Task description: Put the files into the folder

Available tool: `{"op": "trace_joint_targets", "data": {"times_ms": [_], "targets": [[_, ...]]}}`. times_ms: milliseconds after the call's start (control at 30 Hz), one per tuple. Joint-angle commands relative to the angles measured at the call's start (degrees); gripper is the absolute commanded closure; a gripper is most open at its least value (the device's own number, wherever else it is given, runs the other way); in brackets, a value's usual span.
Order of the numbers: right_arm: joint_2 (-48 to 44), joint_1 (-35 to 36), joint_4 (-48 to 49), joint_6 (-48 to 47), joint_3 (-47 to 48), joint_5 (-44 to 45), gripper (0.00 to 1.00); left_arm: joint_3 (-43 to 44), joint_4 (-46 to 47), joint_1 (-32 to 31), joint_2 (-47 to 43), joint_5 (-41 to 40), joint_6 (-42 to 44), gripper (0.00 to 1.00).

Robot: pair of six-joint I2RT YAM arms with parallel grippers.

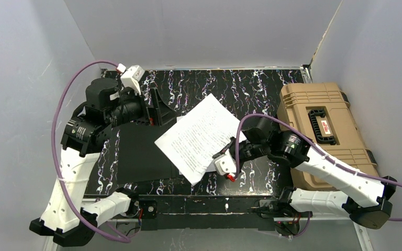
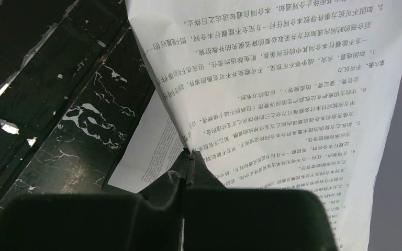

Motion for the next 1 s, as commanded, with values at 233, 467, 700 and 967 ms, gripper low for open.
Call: {"op": "trace_joint_targets", "data": {"times_ms": [233,467,700,967], "targets": [[1.89,10.21,-3.49,-7.55,6.36,4.02,0.99,-1.81,-4.42,-0.02,3.51,13.87,1.50,0.02],[3.03,16.53,-3.07,-8.26,7.91,9.76,0.99,-7.10,-2.44,-0.05,4.43,20.37,0.72,0.02],[3.51,21.62,-3.19,-8.83,8.34,16.77,0.99,-10.68,-0.87,-0.04,4.78,25.30,-0.14,0.05],[2.19,23.01,-1.81,-9.53,6.90,20.62,0.99,-14.16,1.51,0.00,3.58,31.41,-1.05,0.27]]}}
